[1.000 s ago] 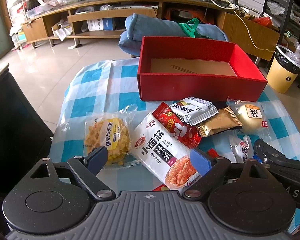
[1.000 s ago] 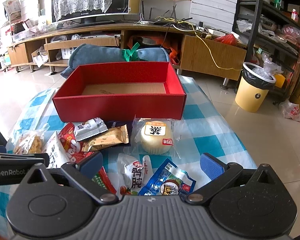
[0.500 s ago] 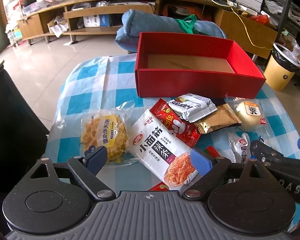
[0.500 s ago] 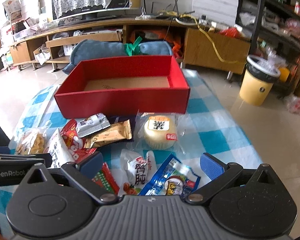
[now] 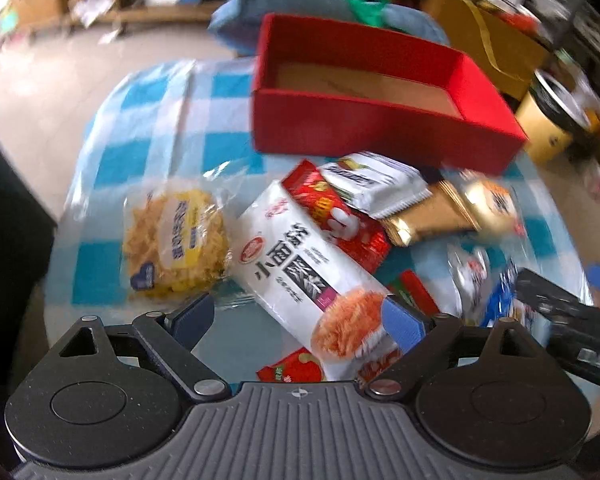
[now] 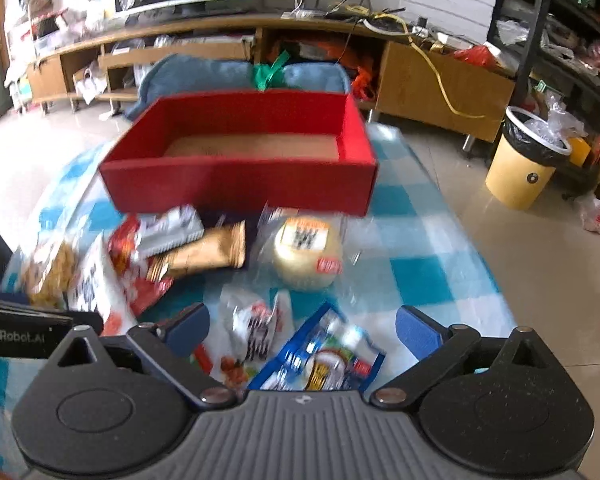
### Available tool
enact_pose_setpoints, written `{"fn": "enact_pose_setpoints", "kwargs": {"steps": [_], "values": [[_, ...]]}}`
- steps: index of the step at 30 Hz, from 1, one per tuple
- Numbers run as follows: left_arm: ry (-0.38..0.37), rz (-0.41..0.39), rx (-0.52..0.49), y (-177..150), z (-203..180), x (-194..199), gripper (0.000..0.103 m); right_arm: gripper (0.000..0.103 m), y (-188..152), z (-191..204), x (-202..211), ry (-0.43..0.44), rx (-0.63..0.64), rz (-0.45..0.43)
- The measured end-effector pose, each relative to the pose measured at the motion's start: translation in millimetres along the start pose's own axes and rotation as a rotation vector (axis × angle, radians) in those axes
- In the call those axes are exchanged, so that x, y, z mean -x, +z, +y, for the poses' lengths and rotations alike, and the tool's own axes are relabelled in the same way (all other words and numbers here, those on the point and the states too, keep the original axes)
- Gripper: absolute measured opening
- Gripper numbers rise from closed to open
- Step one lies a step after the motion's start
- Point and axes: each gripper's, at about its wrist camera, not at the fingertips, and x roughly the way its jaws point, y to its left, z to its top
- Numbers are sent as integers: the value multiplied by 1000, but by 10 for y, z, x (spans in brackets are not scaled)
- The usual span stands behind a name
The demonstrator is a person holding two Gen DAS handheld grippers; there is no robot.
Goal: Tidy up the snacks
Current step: 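Grasp the white spicy-strip bag with the left tool while the right grasps the blue packet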
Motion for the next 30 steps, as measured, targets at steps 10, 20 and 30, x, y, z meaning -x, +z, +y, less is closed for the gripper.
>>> {"fn": "enact_pose_setpoints", "kwargs": {"steps": [10, 20, 30], "values": [[42, 87, 172, 160, -85, -292, 94, 84, 116, -139, -352, 36, -41, 122], [24, 117, 162, 110, -22, -392, 74, 80, 101, -409, -394, 29, -146, 166], [39, 106, 117, 23, -3, -372, 68, 80, -113, -513, -516, -11, -254, 285]]}}
